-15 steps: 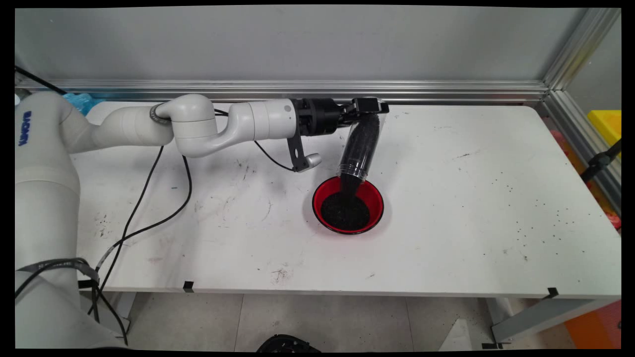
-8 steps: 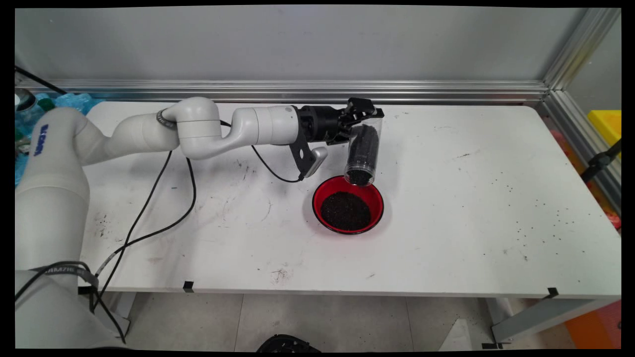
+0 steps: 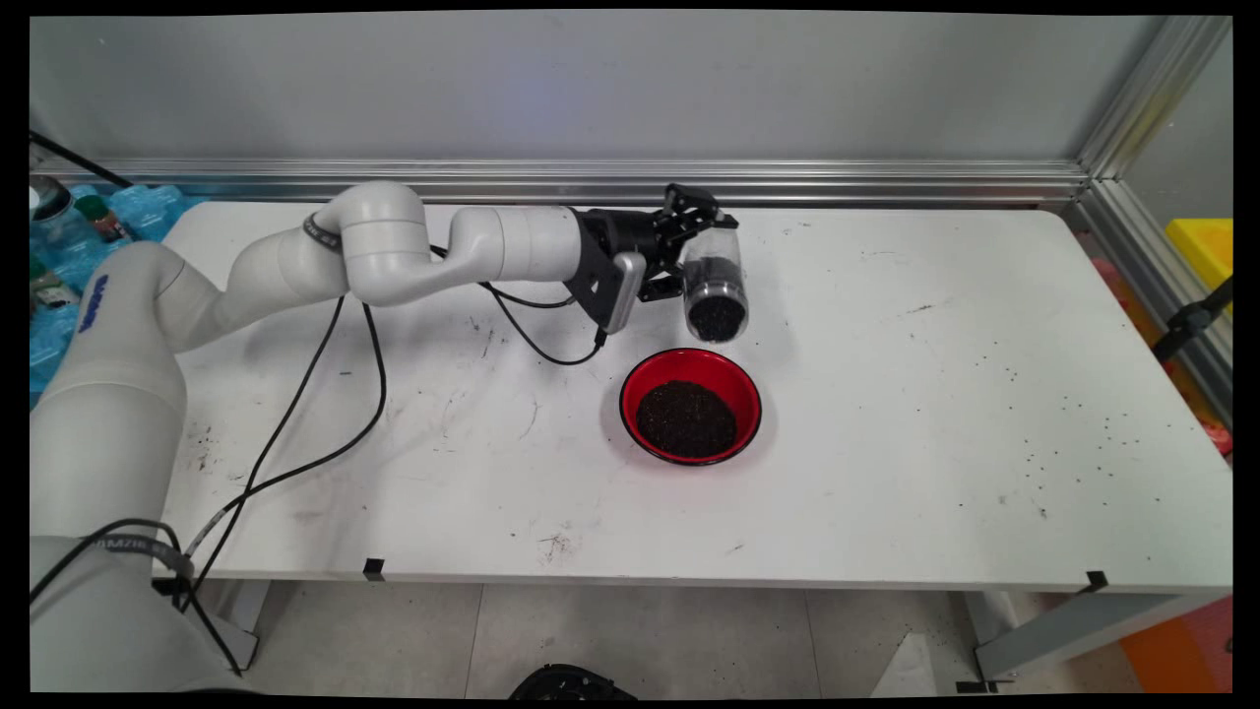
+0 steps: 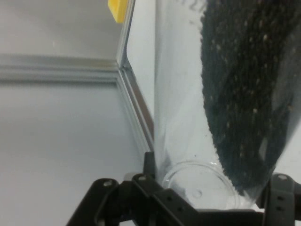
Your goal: Pour the black seasoning powder in the red bowl
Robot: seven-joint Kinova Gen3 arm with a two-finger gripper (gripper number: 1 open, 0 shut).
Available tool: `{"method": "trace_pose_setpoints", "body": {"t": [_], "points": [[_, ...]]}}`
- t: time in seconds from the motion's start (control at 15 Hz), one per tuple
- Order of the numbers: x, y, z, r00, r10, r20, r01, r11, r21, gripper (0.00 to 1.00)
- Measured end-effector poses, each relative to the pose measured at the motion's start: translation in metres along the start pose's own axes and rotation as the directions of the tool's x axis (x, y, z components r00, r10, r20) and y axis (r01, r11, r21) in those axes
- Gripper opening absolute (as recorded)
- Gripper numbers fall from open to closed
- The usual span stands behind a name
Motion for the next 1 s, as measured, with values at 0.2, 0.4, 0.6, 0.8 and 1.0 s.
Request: {"method": "trace_pose_setpoints", "body": {"t": [0.2, 0.4, 0.6, 0.8, 1.0], "points": [[-0.007, -0.008, -0.010, 0.992, -0.126, 0.010, 0.126, 0.992, -0.031, 0.00], [-0.016, -0.018, -0.023, 0.974, -0.225, 0.024, 0.227, 0.972, -0.060, 0.00], [-0.024, -0.029, -0.037, 0.943, -0.330, 0.035, 0.332, 0.939, -0.090, 0.00], [-0.030, -0.038, -0.051, 0.894, -0.446, 0.037, 0.447, 0.886, -0.120, 0.00], [-0.033, -0.044, -0.067, 0.836, -0.547, 0.038, 0.544, 0.821, -0.174, 0.00]]}}
